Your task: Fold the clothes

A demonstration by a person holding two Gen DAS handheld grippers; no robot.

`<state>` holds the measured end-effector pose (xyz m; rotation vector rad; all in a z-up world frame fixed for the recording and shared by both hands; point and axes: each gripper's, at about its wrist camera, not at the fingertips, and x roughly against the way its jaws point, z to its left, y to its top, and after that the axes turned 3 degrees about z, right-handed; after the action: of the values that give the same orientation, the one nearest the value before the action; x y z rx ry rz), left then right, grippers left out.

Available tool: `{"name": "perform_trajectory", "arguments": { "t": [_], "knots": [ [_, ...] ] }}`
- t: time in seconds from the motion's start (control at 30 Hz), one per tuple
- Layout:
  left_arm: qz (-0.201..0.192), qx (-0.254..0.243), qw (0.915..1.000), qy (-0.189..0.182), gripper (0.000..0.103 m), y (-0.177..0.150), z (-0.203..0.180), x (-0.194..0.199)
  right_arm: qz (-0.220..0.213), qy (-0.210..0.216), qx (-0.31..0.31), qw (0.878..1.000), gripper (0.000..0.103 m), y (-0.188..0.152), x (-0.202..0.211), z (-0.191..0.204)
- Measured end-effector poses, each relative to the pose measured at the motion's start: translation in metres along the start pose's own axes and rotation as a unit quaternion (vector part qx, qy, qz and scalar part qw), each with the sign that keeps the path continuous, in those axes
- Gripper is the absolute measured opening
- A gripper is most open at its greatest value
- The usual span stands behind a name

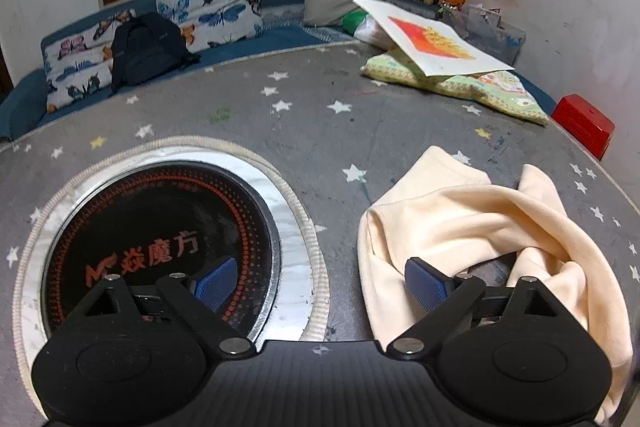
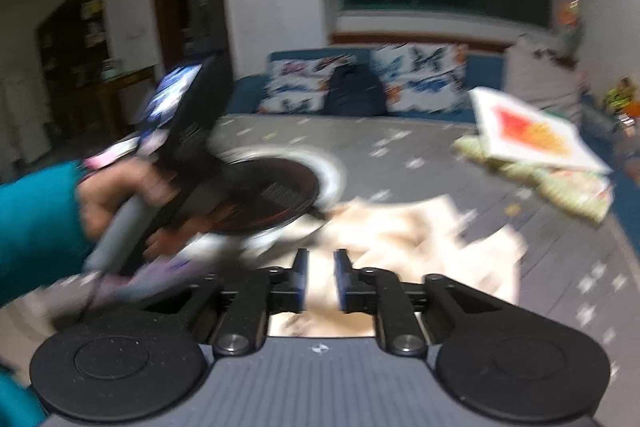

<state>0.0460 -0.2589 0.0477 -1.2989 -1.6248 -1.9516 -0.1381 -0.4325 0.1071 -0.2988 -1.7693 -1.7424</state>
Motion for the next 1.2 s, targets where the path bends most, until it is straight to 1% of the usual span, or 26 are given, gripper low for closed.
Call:
{"name": "perform_trajectory", "arguments": {
  "t": [0.03, 0.13, 0.23, 0.27, 0.3, 0.33, 0.37, 0.4, 0.43, 0.5, 0.57, 0.6, 0.7, 0.87, 0.97, 1.03, 1.07, 1.1, 1.13, 1.17, 1.2],
  "knots": [
    [0.004, 0.003, 1.0, -0.006, 0.092, 0.0, 0.001, -0.002, -0.003, -0.018, -0.002, 1.0, 0.037, 0.007, -0.006, -0.007],
    [0.016, 0.011, 0.9996, -0.021, 0.094, 0.0, 0.004, -0.007, 0.014, -0.059, -0.003, 0.998, 0.036, 0.022, -0.036, -0.03],
    [0.025, 0.014, 0.999, -0.035, 0.092, 0.0, 0.007, -0.011, 0.05, -0.08, -0.007, 0.996, 0.036, 0.026, -0.062, -0.041],
    [0.027, 0.015, 0.9987, -0.041, 0.089, -0.001, 0.008, -0.012, 0.063, -0.084, -0.007, 0.994, 0.036, 0.025, -0.069, -0.043],
    [0.03, 0.016, 0.9983, -0.048, 0.084, -0.001, 0.009, -0.014, 0.075, -0.087, -0.006, 0.993, 0.034, 0.023, -0.075, -0.044],
    [0.033, 0.017, 0.9977, -0.056, 0.082, -0.002, 0.009, -0.015, 0.08, -0.087, -0.002, 0.993, 0.026, 0.022, -0.077, -0.044],
    [0.035, 0.018, 0.9971, -0.064, 0.074, -0.002, 0.009, -0.017, 0.085, -0.087, 0.001, 0.993, 0.021, 0.02, -0.079, -0.043],
    [0.038, 0.018, 0.9965, -0.073, 0.063, -0.003, 0.009, -0.018, 0.09, -0.086, 0.004, 0.992, 0.014, 0.018, -0.081, -0.043],
    [0.041, 0.018, 0.9957, -0.081, 0.056, -0.004, 0.009, -0.019, 0.095, -0.086, 0.008, 0.992, 0.008, 0.016, -0.083, -0.043],
    [0.044, 0.018, 0.994, -0.098, 0.028, -0.004, 0.008, -0.021, 0.092, -0.089, 0.015, 0.992, 0.004, 0.016, -0.083, -0.044],
    [0.041, 0.019, 0.9933, -0.107, 0.013, -0.003, 0.008, -0.019, 0.078, -0.096, 0.022, 0.992, 0.003, 0.02, -0.079, -0.047],
    [0.035, 0.02, 0.9933, -0.108, 0.008, -0.002, 0.008, -0.016, 0.07, -0.102, 0.023, 0.992, 0.003, 0.024, -0.077, -0.048],
    [0.004, 0.023, 0.9946, -0.101, 0.004, 0.008, 0.012, -0.002, 0.04, -0.121, 0.025, 0.992, 0.003, 0.041, -0.068, -0.054],
    [-0.056, 0.027, 0.9942, -0.088, 0.003, 0.036, 0.026, 0.029, -0.018, -0.152, 0.021, 0.988, 0.002, 0.078, -0.051, -0.07],
    [-0.058, 0.037, 0.9927, -0.1, 0.004, 0.043, 0.033, 0.036, -0.043, -0.159, 0.021, 0.986, 0.002, 0.095, -0.042, -0.075],
    [-0.045, 0.04, 0.9928, -0.103, 0.009, 0.039, 0.032, 0.035, -0.054, -0.16, 0.024, 0.985, 0.002, 0.101, -0.037, -0.075],
    [-0.038, 0.039, 0.993, -0.105, 0.014, 0.035, 0.03, 0.032, -0.055, -0.161, 0.023, 0.985, 0.003, 0.101, -0.036, -0.076],
    [-0.031, 0.035, 0.9935, -0.104, 0.027, 0.031, 0.028, 0.029, -0.056, -0.161, 0.023, 0.985, 0.003, 0.101, -0.035, -0.076],
    [-0.024, 0.032, 0.9941, -0.101, 0.037, 0.027, 0.025, 0.025, -0.058, -0.161, 0.022, 0.985, 0.002, 0.1, -0.034, -0.077],
    [-0.017, 0.028, 0.9948, -0.096, 0.05, 0.023, 0.021, 0.021, -0.059, -0.162, 0.022, 0.985, 0.002, 0.1, -0.033, -0.077],
    [-0.011, 0.023, 0.9956, -0.09, 0.05, 0.018, 0.018, 0.017, -0.058, -0.163, 0.019, 0.985, 0.002, 0.097, -0.032, -0.078]
  ]
}}
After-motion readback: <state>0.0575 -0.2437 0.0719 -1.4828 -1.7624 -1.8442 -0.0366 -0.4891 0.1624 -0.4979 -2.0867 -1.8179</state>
